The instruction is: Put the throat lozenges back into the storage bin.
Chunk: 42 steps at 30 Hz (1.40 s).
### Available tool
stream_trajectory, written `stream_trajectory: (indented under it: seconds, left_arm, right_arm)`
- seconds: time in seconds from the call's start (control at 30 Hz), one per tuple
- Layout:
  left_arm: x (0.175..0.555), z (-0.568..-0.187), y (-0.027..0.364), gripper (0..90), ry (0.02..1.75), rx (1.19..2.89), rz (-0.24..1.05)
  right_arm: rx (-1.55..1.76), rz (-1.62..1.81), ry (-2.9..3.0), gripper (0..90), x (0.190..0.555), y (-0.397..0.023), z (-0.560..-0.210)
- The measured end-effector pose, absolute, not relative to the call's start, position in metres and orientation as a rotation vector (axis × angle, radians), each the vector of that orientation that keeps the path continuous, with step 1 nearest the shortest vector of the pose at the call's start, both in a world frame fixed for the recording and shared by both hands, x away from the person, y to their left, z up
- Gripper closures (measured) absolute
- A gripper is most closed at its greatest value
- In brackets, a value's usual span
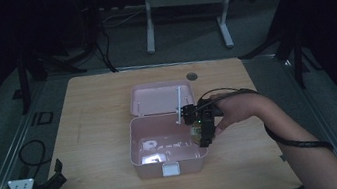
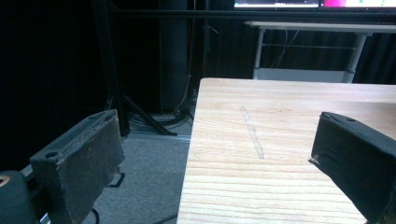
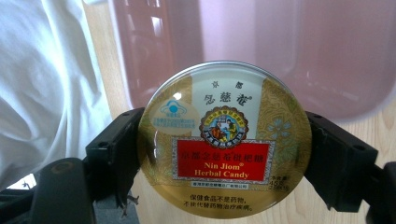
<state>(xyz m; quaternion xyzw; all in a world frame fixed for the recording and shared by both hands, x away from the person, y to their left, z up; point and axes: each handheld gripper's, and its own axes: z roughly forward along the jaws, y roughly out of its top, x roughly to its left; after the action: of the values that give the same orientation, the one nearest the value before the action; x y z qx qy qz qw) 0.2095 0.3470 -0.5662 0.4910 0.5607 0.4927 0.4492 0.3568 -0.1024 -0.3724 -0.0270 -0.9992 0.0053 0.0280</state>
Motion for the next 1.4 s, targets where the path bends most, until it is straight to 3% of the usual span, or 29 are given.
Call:
stream_trajectory:
  seconds: [0.2, 0.8, 1.4]
  left_arm:
    - [0.209, -0.566, 0.347, 2.5, 1.385, 1.212, 1.218]
    - [0.209, -0.566, 0.347, 2.5, 1.380, 1.218, 1.213]
    - [0.209, -0.566, 0.348, 2.5, 1.376, 1.221, 1.205]
  right_arm:
    - [-0.032, -0.016, -3.073, 20.1, 0.356, -0.088, -0.380]
    - [-0.009, 0.098, -3.026, 20.1, 0.366, -0.069, -0.448]
    - [0.032, 0.166, -3.060, 20.0, 0.365, -0.062, -0.462]
